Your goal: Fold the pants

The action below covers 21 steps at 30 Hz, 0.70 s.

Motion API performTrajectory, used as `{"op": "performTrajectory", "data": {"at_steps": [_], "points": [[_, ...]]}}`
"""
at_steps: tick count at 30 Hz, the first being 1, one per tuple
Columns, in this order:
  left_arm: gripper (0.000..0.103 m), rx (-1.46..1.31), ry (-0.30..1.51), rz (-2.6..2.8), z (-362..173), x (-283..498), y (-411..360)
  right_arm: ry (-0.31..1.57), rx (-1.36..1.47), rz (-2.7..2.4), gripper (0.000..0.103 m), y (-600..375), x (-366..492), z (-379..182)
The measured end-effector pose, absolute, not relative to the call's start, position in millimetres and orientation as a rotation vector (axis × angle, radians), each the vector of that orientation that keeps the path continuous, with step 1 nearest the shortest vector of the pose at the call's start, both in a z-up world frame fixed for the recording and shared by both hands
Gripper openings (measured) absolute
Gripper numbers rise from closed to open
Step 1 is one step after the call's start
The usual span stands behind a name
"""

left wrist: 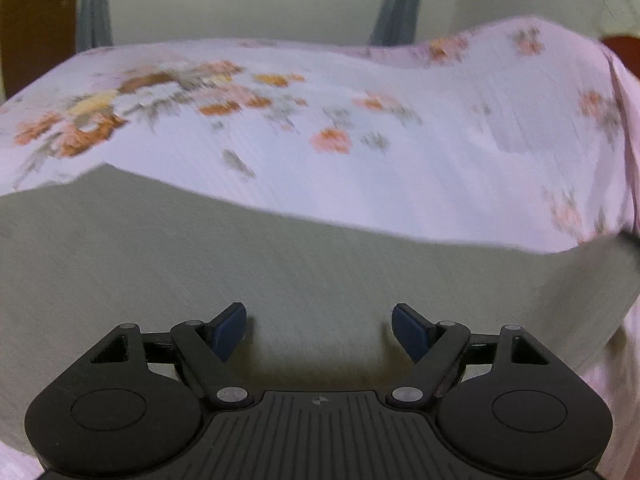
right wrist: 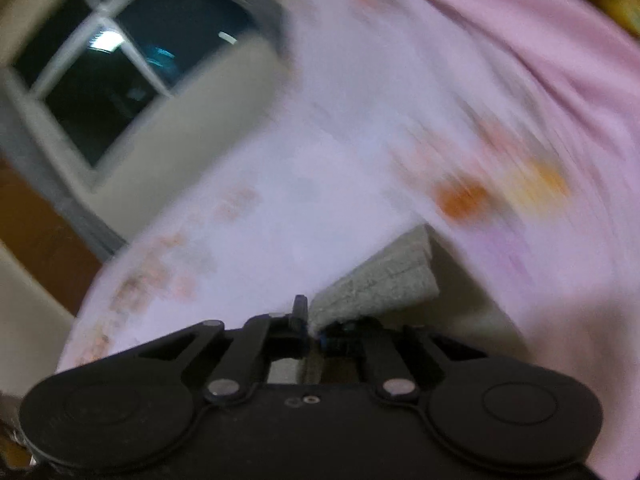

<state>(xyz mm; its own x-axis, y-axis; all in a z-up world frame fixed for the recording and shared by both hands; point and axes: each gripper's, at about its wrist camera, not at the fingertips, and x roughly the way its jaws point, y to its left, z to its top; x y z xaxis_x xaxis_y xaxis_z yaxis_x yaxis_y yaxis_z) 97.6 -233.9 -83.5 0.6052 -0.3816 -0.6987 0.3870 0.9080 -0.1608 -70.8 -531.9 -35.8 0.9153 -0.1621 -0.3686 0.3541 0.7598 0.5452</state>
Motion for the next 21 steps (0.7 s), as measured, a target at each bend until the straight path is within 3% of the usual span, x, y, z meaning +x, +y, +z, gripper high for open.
{"op": "performTrajectory", "data": {"at_steps": [3,9,13,16,18,21], "points": [[0.079,-0.018,0.769,-0.422,-71,103,-226,0.176,0.563,-0.282,0.005,-524,-70,-2],[0.079,0.004,0.777,-0.437,-76,102,-230,0.453,0.675,-0.500,0.005,-552,-87,-99],[0.079,0.041,0.813,-0.468,-91,94,-243,0.508,0.647,-0.525,0.006,-546,-97,-118],[0.079,0.049,0.839,-0.498,-95,90,-255,0.559,0.628,-0.521,0.012,-547,-90,-115],[0.079,0.057,0.841,-0.521,-95,85,-262,0.573,0.610,-0.537,0.022,-546,-96,-109],[0.079,0.071,0.847,-0.552,-96,80,-272,0.565,0.630,-0.561,0.025,-546,-116,-101]]}}
